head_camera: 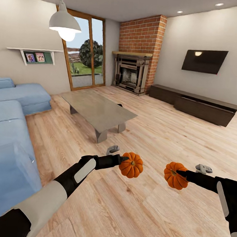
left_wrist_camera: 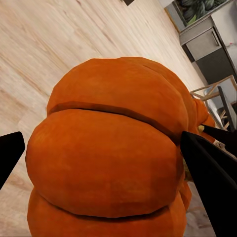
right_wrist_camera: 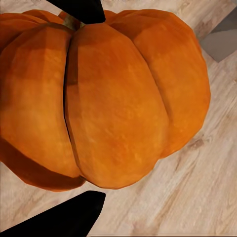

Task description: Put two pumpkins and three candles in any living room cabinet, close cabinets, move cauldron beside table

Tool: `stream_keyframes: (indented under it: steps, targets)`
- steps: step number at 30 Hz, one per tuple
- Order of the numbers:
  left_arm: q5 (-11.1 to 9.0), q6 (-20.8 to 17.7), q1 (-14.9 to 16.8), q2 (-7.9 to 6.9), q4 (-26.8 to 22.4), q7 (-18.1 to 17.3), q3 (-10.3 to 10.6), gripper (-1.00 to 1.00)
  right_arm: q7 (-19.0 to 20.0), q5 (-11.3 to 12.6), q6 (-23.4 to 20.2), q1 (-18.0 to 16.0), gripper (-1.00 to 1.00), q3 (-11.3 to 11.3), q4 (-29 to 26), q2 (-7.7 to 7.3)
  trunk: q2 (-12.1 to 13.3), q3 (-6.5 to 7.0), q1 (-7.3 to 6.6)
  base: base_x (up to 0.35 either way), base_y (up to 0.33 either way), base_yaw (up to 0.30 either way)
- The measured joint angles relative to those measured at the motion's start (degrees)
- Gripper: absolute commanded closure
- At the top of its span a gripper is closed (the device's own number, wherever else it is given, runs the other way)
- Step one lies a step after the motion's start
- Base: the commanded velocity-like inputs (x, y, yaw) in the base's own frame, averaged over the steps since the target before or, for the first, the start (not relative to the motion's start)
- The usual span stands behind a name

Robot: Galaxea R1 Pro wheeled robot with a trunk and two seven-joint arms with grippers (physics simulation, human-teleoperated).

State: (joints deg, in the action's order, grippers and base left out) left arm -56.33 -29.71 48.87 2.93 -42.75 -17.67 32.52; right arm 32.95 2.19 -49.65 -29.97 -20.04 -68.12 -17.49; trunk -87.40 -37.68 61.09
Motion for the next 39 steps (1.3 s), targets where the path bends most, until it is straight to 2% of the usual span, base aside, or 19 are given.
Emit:
stream_keyframes:
  steps: [25,39]
  targets:
    - [0.01,0.00,0.00,0.23,0.03,0.89,0.00,1.00,0.03,0.04,0.01,0.00,1.00,0.00,0.09,0.05,10.03,2.40,-5.49,0.000,0.000,-0.144]
    - [0.12,0.02,0.00,0.23,0.03,0.89,0.01,1.00,0.09,-0.07,-0.10,0.00,1.00,0.00,0.08,0.08,15.64,4.51,-8.57,0.000,0.000,-0.257]
